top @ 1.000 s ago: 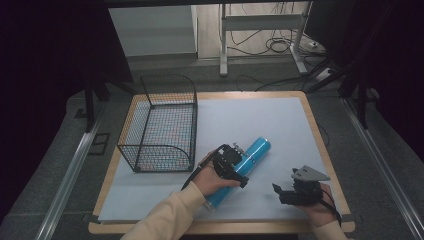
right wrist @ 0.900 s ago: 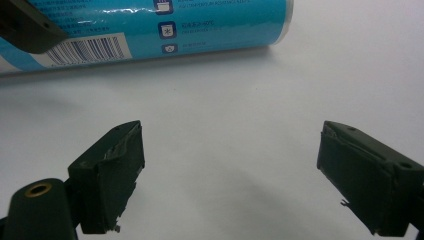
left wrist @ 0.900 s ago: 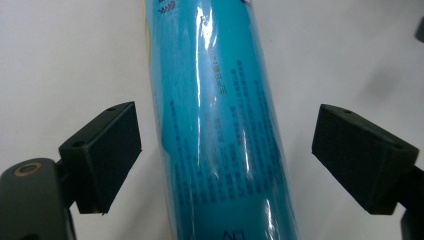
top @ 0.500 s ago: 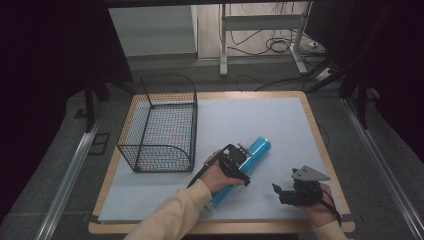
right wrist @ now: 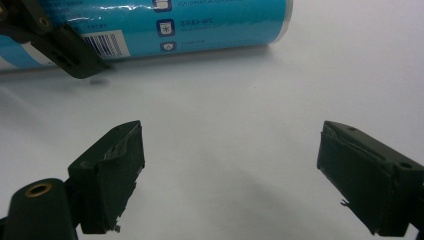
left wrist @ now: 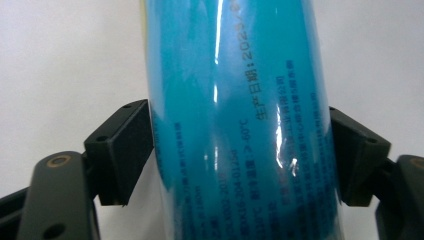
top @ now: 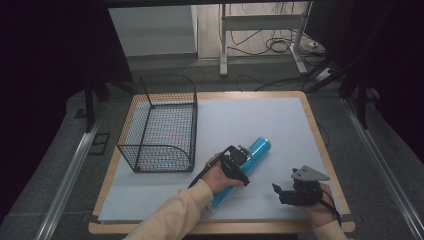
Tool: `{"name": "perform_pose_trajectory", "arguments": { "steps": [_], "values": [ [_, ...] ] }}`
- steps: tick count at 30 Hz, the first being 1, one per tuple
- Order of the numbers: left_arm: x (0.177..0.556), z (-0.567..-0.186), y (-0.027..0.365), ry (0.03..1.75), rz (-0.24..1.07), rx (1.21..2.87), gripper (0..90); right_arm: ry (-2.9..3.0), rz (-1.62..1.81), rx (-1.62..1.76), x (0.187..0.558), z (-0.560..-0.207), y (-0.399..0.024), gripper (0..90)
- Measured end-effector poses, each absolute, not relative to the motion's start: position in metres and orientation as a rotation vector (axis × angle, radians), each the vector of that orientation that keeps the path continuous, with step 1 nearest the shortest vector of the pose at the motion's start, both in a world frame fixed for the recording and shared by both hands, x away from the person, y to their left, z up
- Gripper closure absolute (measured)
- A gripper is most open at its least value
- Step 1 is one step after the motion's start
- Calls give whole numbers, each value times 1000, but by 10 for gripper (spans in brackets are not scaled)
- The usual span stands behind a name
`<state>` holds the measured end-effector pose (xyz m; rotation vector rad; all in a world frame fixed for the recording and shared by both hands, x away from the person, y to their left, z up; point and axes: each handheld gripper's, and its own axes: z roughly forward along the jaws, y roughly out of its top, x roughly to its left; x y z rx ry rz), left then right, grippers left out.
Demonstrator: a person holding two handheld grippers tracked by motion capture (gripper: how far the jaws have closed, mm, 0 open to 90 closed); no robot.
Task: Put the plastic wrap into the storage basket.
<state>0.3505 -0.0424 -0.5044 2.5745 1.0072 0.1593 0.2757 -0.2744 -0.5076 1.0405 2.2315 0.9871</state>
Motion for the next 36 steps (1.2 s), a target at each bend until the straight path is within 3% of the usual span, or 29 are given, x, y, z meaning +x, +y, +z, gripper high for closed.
{"name": "perform_pose_trajectory", "arguments": {
  "steps": [5, 20, 36],
  "values": [
    [348, -504, -45, 993, 164, 2576, 280, 2230, 986, 1040, 276, -508, -274, 117],
    [352, -500, -37, 968, 117, 2583, 300, 2204, 994, 1044, 276, -505, -277, 121],
    [356, -465, -19, 939, 131, 2538, 310, 2189, 1000, 1044, 275, -504, -278, 122]
  ]
}}
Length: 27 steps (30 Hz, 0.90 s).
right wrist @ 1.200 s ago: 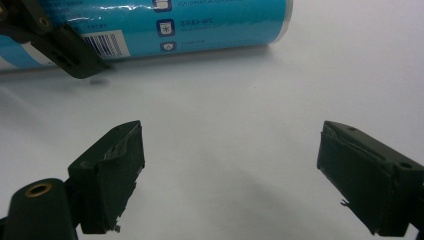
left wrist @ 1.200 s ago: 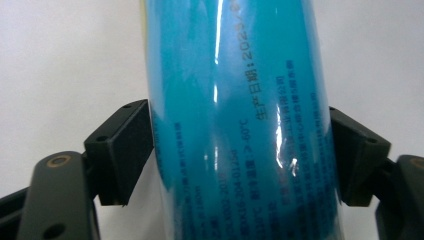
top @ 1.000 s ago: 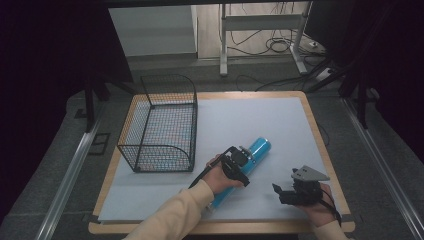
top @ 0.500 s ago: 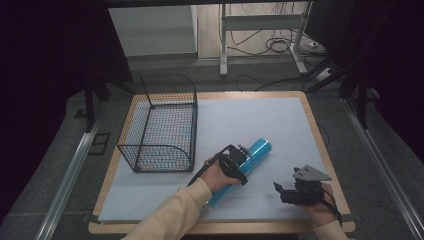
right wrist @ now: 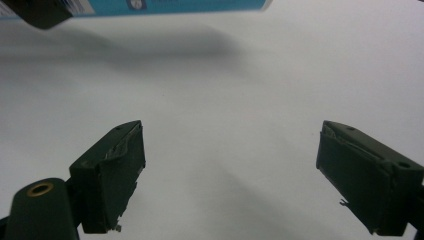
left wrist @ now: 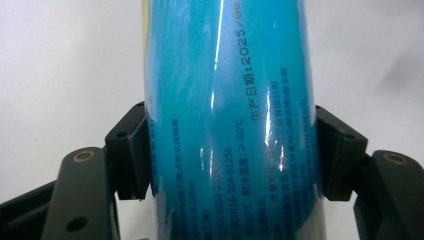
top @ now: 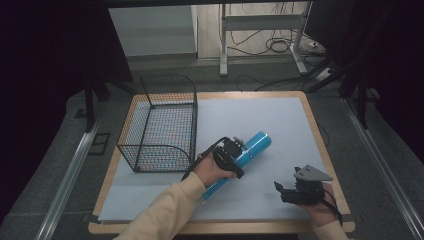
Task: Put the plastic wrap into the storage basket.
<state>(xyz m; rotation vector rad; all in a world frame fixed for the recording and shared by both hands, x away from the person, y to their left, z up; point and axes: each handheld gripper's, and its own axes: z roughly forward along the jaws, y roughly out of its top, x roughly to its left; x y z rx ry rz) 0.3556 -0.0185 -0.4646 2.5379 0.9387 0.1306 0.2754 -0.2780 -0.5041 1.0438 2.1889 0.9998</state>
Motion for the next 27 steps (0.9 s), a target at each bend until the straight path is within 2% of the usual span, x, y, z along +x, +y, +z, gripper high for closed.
{"name": "perform_pose_trajectory", "arguments": {
  "steps": [27],
  "values": [
    [362, -423, -9, 926, 172, 2467, 315, 2187, 998, 1053, 276, -505, -279, 123]
  ]
}}
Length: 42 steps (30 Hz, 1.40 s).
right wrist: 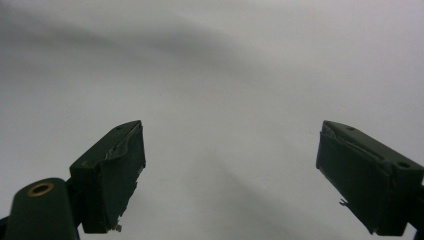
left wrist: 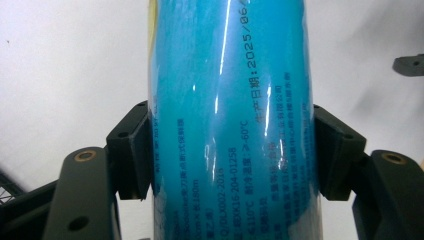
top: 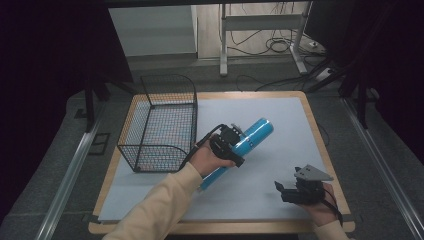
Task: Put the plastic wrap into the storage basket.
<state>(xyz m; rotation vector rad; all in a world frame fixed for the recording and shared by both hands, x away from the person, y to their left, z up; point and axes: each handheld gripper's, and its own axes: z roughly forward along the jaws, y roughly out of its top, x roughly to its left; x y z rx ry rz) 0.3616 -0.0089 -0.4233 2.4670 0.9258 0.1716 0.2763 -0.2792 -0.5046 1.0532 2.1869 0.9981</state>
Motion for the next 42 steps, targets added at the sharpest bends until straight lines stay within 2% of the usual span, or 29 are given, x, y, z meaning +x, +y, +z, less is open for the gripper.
{"name": "perform_pose_trajectory", "arguments": {
  "steps": [22, 42],
  "values": [
    [369, -383, -9, 906, 224, 2425, 316, 2192, 997, 1051, 277, -505, -279, 123],
    [393, -362, 5, 946, 259, 2407, 317, 2194, 995, 1052, 278, -506, -279, 124]
  ]
}}
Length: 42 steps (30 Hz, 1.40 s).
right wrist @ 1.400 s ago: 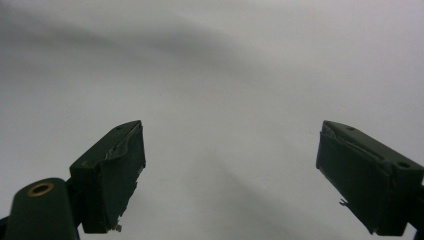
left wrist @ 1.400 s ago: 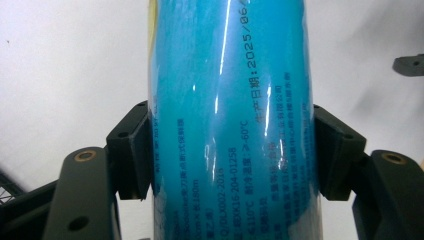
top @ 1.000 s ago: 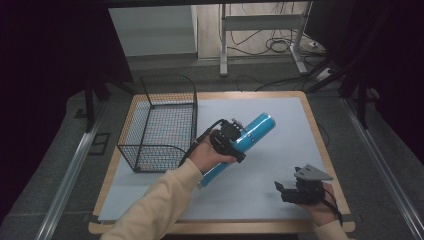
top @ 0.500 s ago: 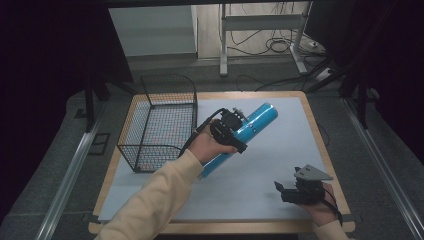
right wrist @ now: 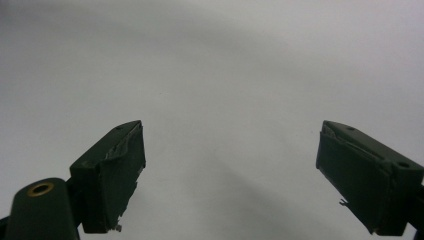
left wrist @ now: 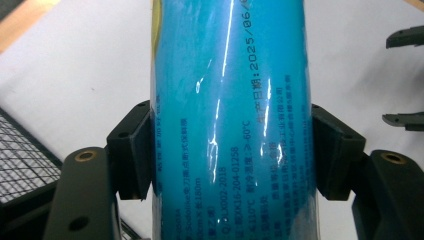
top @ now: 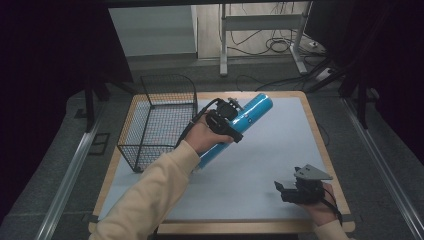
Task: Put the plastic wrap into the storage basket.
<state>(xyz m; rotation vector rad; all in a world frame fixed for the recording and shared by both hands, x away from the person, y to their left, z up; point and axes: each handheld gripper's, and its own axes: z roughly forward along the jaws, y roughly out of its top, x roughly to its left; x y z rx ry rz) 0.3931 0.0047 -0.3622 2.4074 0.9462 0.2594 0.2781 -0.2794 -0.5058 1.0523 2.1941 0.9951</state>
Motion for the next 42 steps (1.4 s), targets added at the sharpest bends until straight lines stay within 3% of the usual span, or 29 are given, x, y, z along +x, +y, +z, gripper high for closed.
{"name": "perform_pose_trajectory", "arguments": {
  "steps": [42],
  "values": [
    [435, -316, 43, 1019, 413, 2333, 318, 2195, 988, 1053, 279, -506, -281, 125]
  ]
}}
